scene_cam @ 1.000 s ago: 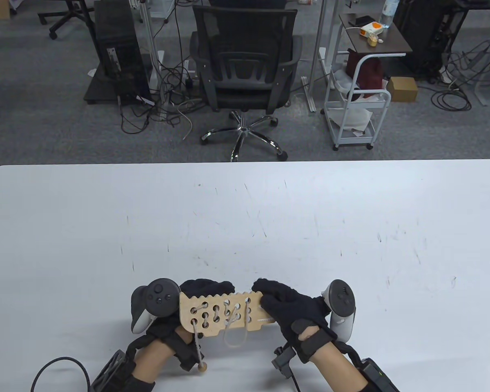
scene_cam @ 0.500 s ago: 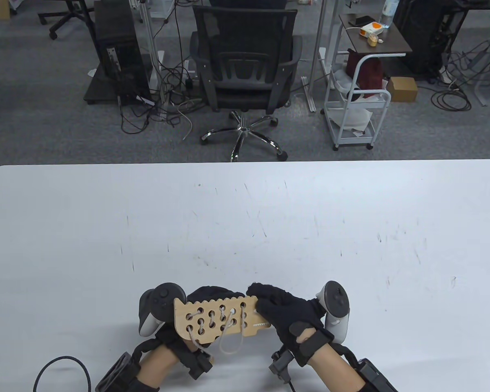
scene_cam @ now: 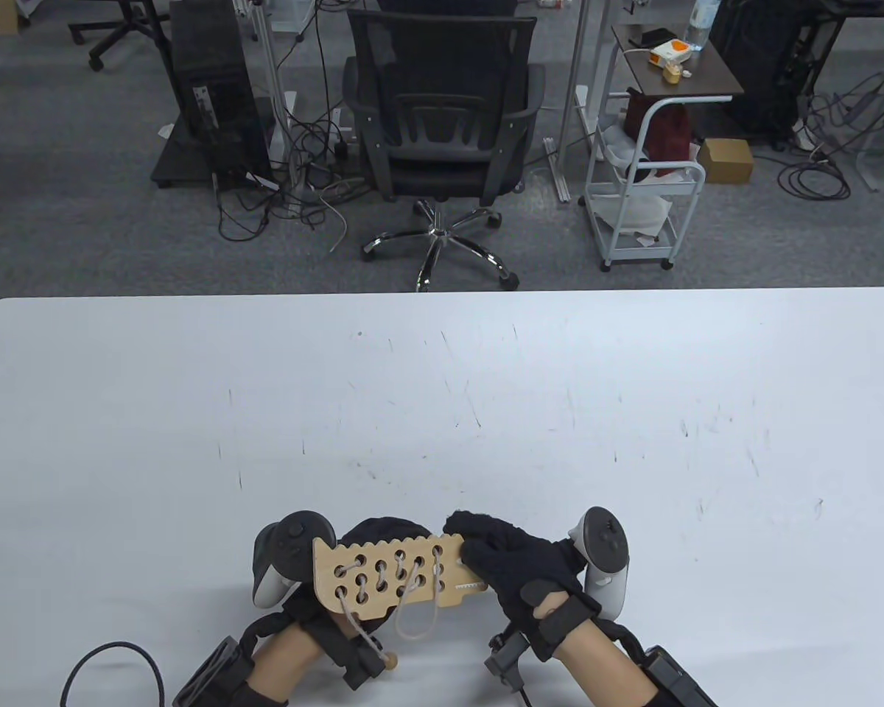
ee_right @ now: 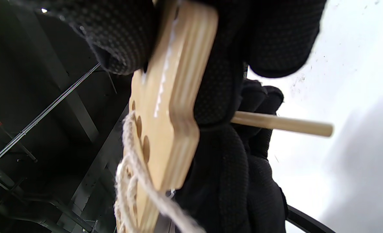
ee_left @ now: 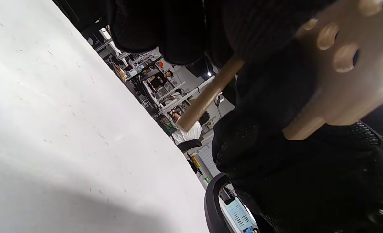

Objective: Thread rope through all holes on crocodile lacing toy

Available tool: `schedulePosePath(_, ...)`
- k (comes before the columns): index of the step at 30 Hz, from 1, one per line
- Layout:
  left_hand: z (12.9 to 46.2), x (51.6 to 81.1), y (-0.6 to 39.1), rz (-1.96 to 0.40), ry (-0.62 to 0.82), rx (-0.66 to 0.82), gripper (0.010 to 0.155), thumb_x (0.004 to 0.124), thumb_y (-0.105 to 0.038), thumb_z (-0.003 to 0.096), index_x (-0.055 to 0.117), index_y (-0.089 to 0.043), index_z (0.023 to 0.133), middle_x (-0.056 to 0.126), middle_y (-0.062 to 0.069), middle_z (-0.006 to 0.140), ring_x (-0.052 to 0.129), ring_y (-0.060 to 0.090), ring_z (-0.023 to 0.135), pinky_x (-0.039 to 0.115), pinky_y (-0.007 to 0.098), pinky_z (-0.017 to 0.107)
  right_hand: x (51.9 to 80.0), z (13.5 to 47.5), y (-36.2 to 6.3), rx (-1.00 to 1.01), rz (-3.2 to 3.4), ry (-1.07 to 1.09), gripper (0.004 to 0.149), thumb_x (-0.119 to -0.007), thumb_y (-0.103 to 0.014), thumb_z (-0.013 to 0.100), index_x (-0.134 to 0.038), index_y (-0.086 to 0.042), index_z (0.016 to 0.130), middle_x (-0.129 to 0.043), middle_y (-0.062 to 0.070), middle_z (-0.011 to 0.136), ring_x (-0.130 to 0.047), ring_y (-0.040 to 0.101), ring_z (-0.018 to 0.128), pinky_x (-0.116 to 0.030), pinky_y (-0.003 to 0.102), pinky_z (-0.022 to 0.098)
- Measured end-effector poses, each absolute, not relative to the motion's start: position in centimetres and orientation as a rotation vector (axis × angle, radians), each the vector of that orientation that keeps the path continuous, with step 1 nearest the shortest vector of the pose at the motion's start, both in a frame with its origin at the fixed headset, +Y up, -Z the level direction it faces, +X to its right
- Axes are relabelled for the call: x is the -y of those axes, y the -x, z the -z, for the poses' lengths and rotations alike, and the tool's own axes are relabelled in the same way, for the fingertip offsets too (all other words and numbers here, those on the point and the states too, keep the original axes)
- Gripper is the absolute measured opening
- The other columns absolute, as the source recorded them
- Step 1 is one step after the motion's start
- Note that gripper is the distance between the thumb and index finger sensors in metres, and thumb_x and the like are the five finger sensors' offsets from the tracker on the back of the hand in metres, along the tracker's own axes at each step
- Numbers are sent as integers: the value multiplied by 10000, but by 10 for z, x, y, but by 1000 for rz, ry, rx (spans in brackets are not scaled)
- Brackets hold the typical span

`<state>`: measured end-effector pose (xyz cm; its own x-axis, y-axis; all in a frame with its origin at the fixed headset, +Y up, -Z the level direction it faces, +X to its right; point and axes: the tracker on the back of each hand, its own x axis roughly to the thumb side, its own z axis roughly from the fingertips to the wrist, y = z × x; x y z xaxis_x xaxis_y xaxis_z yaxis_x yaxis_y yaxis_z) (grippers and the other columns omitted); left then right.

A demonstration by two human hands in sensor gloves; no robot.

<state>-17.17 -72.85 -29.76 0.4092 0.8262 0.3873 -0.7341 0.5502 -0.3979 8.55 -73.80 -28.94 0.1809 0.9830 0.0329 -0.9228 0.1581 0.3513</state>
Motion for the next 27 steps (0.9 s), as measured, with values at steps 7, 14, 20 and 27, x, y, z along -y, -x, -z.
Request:
schedulePosePath(7, 301, 728, 181, -1014, 143, 537, 495, 748, -398, 451, 704, -226, 913, 721, 114, 1036, 809, 364, 912, 487, 637, 755, 737, 292, -92, -199, -1378, -297, 488, -840, -284, 441, -782, -83, 882, -1002, 109, 717, -1071, 237, 480, -826, 451, 437)
schedulePosePath(14, 306, 726, 193, -1056, 89, 462, 498, 715, -378, 438, 664, -226, 910, 886, 23, 862, 998, 281, 744, 593, 620, 732, 738, 297, -102, -171, -1378, -259, 487, -841, -288, 446, -781, -81, 883, -1002, 108, 717, -1072, 234, 481, -828, 448, 435)
schedulePosePath(20, 307, 724, 199, -1088, 79, 425, 518, 686, -350, 434, 597, -204, 923, 830, 2, 821, 963, 255, 711, 580, 615, 733, 739, 299, -107, -164, -1372, -241, 485, -840, -291, 450, -780, -82, 883, -1002, 107, 718, -1073, 231, 480, -828, 447, 436)
schedulePosePath(27, 310, 721, 209, -1061, 18, 387, 652, 709, -283, 435, 485, -311, 1046, 791, -12, 822, 893, 272, 740, 541, 604, 744, 739, 301, -111, -151, -1368, -223, 487, -842, -292, 447, -782, -81, 882, -1004, 106, 715, -1073, 231, 479, -830, 445, 434)
